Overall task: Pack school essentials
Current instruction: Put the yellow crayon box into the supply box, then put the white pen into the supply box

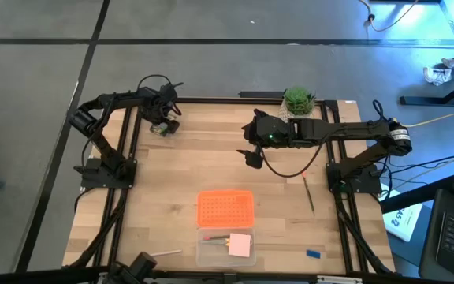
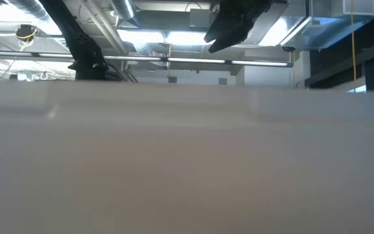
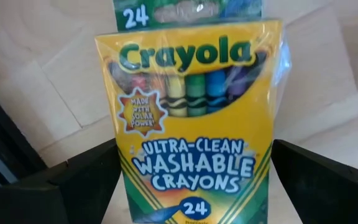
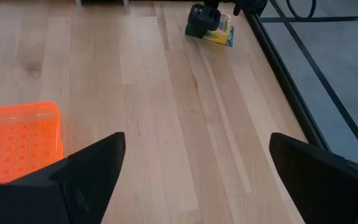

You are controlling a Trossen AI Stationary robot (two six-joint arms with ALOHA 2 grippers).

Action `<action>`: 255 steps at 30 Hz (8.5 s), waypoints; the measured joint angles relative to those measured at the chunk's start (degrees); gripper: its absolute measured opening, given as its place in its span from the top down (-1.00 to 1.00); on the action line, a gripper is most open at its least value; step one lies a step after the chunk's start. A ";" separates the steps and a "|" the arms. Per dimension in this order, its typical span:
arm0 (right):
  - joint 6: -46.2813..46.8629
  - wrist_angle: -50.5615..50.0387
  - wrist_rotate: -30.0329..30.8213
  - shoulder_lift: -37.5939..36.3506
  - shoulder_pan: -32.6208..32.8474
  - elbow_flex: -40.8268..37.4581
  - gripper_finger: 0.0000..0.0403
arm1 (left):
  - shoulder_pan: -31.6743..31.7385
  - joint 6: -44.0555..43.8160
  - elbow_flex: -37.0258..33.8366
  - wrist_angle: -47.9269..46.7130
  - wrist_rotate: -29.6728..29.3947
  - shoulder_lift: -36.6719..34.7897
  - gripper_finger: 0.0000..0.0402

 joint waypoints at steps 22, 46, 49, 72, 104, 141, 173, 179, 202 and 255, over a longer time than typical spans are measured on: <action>-0.08 0.00 0.00 0.00 0.00 0.02 -0.97 | -2.11 -1.26 0.00 2.34 -3.30 0.39 -0.97; -0.06 0.00 -0.01 0.00 0.02 0.02 -0.97 | -3.74 0.25 0.00 4.21 -3.13 0.39 -0.66; 0.00 0.00 -0.01 0.00 0.01 0.02 -0.97 | -4.51 0.23 0.00 4.19 -3.16 0.39 -0.58; -0.06 0.00 -0.01 0.00 0.01 0.02 -0.97 | -18.59 -2.83 0.00 1.03 -0.77 -7.96 -0.43; 1.31 0.53 -0.49 0.00 0.00 0.02 -0.97 | -67.33 -19.53 -0.02 9.49 -7.23 -31.09 -0.43; 2.84 2.32 -17.44 -4.37 19.01 0.07 -0.97 | -88.38 -19.05 -0.01 37.79 -7.40 -12.17 -0.43; 2.73 -1.18 -17.55 -4.33 18.99 0.04 -0.97 | -91.23 -22.31 18.95 30.18 -7.84 8.56 -0.43; 2.73 -1.13 -17.55 -4.33 18.99 0.04 -0.97 | -92.10 -23.57 18.91 29.81 -8.51 9.86 -0.43; 2.78 -0.48 -17.53 -4.33 18.97 0.02 -0.97 | -94.99 -25.15 18.86 30.29 -13.48 14.23 -0.43; 2.80 -0.26 -17.53 -4.33 18.99 0.02 -0.97 | -93.54 -28.02 18.88 3.70 -10.77 -2.51 -0.99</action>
